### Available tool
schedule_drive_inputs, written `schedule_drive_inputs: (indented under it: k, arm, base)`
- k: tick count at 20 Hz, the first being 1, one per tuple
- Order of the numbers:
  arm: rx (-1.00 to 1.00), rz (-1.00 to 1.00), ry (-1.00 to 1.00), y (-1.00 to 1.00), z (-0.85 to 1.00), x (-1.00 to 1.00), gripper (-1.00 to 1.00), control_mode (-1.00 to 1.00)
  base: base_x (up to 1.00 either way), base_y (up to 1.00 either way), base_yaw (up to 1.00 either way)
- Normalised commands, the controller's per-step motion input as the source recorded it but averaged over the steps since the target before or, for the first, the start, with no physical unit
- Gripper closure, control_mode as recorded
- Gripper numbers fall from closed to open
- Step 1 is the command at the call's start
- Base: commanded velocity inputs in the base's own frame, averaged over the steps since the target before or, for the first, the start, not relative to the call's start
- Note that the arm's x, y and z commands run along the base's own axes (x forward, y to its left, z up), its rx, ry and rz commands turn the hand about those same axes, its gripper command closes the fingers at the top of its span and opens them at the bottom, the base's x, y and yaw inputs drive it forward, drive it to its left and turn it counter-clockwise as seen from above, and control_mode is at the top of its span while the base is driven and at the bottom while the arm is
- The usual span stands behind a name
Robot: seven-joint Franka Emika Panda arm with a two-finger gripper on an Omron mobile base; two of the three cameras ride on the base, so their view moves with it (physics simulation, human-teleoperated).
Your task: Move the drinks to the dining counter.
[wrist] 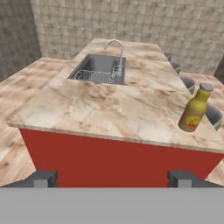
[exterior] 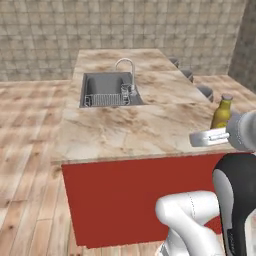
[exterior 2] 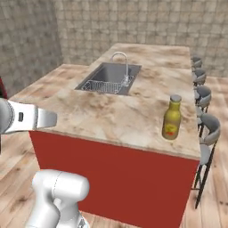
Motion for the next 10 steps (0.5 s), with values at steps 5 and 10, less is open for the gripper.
schedule_drive_inputs:
  k: [5, 10]
  arm:
    - [0.00, 0.00, 0.00, 0.00, 0.00, 0.00, -1.00, 1.00]
    - [0.00, 0.00, 0.00, 0.00, 0.00, 0.00, -1.00, 1.00]
  base:
    - [-0.66, 0.95, 0.82]
    - [-0.41, 0.90, 0.86]
